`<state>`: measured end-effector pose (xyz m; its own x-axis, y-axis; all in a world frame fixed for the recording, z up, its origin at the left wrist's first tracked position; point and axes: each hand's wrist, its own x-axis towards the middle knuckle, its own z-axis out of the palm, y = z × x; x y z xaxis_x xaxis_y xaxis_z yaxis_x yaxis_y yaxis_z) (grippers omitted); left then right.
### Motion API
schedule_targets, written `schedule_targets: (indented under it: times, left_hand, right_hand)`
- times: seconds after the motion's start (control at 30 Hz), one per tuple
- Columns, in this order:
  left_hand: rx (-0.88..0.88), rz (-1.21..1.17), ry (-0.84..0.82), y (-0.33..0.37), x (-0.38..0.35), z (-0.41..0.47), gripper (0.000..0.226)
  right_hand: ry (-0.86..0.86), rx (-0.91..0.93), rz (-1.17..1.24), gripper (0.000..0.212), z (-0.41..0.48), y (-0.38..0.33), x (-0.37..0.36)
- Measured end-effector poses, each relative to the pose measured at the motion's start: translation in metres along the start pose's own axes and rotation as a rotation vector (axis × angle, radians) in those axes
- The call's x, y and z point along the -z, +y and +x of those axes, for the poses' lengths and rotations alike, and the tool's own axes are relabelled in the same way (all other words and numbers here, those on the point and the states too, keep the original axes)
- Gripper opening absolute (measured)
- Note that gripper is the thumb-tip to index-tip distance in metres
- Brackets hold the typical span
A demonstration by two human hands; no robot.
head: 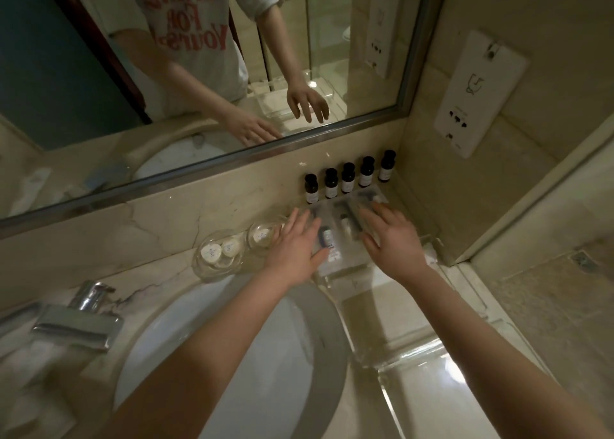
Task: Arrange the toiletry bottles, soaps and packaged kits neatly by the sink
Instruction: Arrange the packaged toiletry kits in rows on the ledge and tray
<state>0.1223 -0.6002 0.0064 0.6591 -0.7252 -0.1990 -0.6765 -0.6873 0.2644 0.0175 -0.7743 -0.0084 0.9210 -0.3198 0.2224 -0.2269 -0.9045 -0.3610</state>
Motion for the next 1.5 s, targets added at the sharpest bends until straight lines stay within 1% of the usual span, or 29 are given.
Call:
schedule_targets:
  times: [0.1,0.17,0.27,0.37,0.47,0.53,0.6,0.67,0.8,0.9,1.0,1.1,1.2,1.3,1.4,1.5]
  left_hand:
    - [0.021,0.037,0.058,-0.009,0.015,-0.025,0.06]
    - [0.056,0.048,0.098,-0.019,0.022,-0.047,0.057]
    - [0.118,0.049,0.147,-0.039,0.029,-0.086,0.053]
    - [0.182,0.064,0.162,-0.064,0.034,-0.134,0.049]
    - [0.273,0.041,0.158,-0.097,0.033,-0.185,0.047]
    - [0.334,0.013,0.153,-0.123,0.026,-0.221,0.05]
    - [0.403,-0.022,0.127,-0.15,0.018,-0.256,0.051]
    - [0.488,-0.07,0.094,-0.177,0.009,-0.29,0.05]
    - [0.627,-0.155,0.043,-0.233,-0.004,-0.347,0.047]
    - [0.724,-0.201,0.019,-0.279,-0.004,-0.377,0.046]
    - [0.818,-0.264,0.016,-0.322,0.002,-0.396,0.047]
    - [0.926,-0.331,0.064,-0.363,0.007,-0.405,0.049]
    - [0.995,-0.376,0.072,-0.394,0.006,-0.404,0.05]
    - [1.002,-0.402,0.084,-0.418,0.004,-0.394,0.054]
    - [0.973,-0.395,0.104,-0.44,0.006,-0.377,0.051]
    - [0.942,-0.385,0.125,-0.463,0.011,-0.359,0.052]
  right_hand:
    - [-0.025,0.016,0.021,0.039,-0.007,-0.031,0.007]
    - [-0.035,0.06,0.022,0.035,-0.014,-0.056,0.009]
    - [-0.067,0.135,0.046,0.037,-0.027,-0.099,0.01]
    - [-0.128,0.206,0.097,0.037,-0.042,-0.145,0.002]
    - [-0.191,0.238,0.139,0.034,-0.059,-0.193,-0.011]
    - [-0.268,0.24,0.17,0.032,-0.071,-0.227,-0.021]
    - [-0.399,0.221,0.258,0.03,-0.082,-0.262,-0.032]
    - [-0.501,0.255,0.291,0.027,-0.091,-0.296,-0.049]
    - [-0.679,0.351,0.244,0.027,-0.1,-0.358,-0.083]
    - [-0.751,0.429,0.171,0.028,-0.095,-0.404,-0.108]
    - [-0.785,0.477,0.105,0.031,-0.077,-0.45,-0.132]
    - [-0.78,0.49,0.054,0.042,-0.055,-0.49,-0.156]
    - [-0.787,0.491,0.011,0.051,-0.031,-0.523,-0.185]
    - [-0.795,0.486,-0.044,0.054,-0.007,-0.55,-0.213]
    - [-0.766,0.456,-0.111,0.057,0.016,-0.566,-0.237]
    - [-0.768,0.412,-0.238,0.059,0.034,-0.57,-0.259]
